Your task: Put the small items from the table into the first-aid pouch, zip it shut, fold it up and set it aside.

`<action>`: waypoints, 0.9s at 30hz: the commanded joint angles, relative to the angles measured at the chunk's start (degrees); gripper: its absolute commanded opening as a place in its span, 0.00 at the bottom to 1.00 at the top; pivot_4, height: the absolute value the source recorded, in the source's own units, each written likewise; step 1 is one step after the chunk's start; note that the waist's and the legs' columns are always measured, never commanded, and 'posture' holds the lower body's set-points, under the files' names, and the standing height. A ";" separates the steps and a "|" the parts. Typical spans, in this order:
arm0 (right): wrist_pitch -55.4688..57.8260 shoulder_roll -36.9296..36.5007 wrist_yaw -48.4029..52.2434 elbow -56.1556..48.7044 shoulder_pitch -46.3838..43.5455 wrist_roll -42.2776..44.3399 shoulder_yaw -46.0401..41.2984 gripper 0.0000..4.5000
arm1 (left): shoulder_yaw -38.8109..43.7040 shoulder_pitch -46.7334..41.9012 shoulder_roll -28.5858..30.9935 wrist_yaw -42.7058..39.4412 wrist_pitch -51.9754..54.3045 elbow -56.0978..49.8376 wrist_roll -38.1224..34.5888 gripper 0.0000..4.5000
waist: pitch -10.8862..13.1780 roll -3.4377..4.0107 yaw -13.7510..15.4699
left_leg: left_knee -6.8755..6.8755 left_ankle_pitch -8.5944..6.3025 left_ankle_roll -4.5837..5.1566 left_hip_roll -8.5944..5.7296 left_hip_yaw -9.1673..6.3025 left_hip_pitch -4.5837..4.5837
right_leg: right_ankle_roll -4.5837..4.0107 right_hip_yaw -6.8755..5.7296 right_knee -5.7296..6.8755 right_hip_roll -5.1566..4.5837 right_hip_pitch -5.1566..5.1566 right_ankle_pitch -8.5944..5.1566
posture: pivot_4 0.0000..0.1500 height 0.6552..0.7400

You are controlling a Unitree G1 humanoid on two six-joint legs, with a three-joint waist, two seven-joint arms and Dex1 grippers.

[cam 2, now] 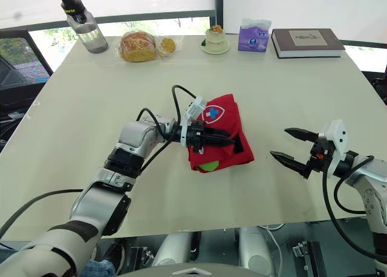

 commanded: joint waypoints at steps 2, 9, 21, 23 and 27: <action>-1.44 -0.66 0.50 -0.82 0.42 0.17 -0.72 1.00 | 0.09 0.09 -0.19 -0.84 0.50 -1.45 -0.17 0.87 | 0.00 0.01 0.03 | 0.00 0.00 0.00 0.00 0.00 0.01 | 0.00 0.00 0.01 0.00 0.00 0.00 | 1.00 0.92; -1.39 -0.80 0.20 -1.44 0.94 0.38 -0.88 1.00 | -0.50 2.30 -0.14 -1.55 1.64 -4.36 -0.45 0.99 | -0.01 0.02 0.15 | 0.06 0.00 0.00 0.00 -0.02 0.00 | 0.00 -0.02 0.01 0.00 0.03 0.00 | 1.00 0.92; -1.96 -1.25 0.41 -0.96 1.25 0.26 -1.29 1.00 | 5.60 0.04 -2.97 0.93 5.66 0.56 -4.06 0.99 | -0.01 0.02 0.33 | 0.10 0.00 0.00 0.00 -0.02 -0.01 | 0.01 -0.03 0.02 0.00 0.03 0.00 | 1.00 0.92; -1.85 -1.29 0.56 -1.03 1.78 0.39 -1.33 1.00 | 5.54 0.09 -3.35 1.53 5.02 0.62 -3.60 0.99 | -0.01 0.02 0.52 | 0.11 0.00 0.00 0.00 -0.03 -0.01 | 0.00 -0.03 0.02 0.00 0.03 0.00 | 1.00 0.92; -2.19 -1.62 1.02 -0.76 2.00 0.35 -1.38 1.00 | 6.12 0.78 -4.81 4.58 2.92 0.86 -2.93 0.73 | -0.01 0.02 0.94 | 0.15 0.00 0.00 0.00 -0.01 -0.01 | 0.01 -0.01 0.02 0.00 0.04 0.01 | 1.00 0.92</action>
